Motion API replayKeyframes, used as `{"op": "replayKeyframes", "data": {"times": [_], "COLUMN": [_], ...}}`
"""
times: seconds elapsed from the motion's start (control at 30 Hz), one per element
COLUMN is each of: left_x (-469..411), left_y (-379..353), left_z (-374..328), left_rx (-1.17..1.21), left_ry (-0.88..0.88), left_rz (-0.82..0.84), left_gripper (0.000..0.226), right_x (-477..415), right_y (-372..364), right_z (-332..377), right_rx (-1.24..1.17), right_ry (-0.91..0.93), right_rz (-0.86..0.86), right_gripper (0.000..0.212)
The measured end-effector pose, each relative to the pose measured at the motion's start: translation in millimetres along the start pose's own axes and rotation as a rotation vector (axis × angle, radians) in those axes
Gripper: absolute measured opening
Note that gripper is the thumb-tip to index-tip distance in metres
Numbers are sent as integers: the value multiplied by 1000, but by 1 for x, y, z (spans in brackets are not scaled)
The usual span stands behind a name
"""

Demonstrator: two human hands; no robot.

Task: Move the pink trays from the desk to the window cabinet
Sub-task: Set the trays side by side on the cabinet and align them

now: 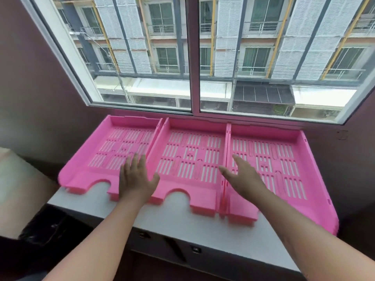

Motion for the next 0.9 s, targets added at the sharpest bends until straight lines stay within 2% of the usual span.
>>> {"op": "replayKeyframes", "data": {"times": [0.07, 0.13, 0.2, 0.27, 0.43, 0.63, 0.73, 0.9], "left_x": [-16, -30, -43, -47, -62, -63, -57, -23], "left_y": [2, 0, -8, -14, -27, -31, -20, -16], "left_z": [23, 33, 40, 37, 43, 40, 37, 49], "left_rx": [133, 315, 368, 411, 531, 590, 577, 595], "left_ry": [172, 254, 210, 184, 165, 194, 137, 10], "left_rz": [147, 297, 381, 392, 453, 418, 315, 176], "left_gripper": [86, 80, 67, 61, 62, 61, 61, 71], "right_x": [1, 2, 2, 4, 2, 4, 15, 46], "right_y": [-23, -42, -60, -67, -78, -78, -76, -85], "right_z": [19, 27, 32, 27, 26, 39, 47, 41], "right_rx": [-135, -211, -223, -211, -106, -45, -32, -89], "right_ry": [-107, -210, -272, -293, -315, -319, -287, -208], "right_rz": [15, -28, -130, -207, -299, -426, -499, -531], "right_gripper": [87, 84, 79, 76, 77, 65, 56, 66]}}
Point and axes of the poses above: each hand's wrist, its own x-axis away from the middle knuckle, its own y-axis out of the back of the hand, z = x × y, the point moved 2 cm from there along -x, towards the middle knuckle, and after that the axes turned 11 degrees about -z, right-handed, at the moved point
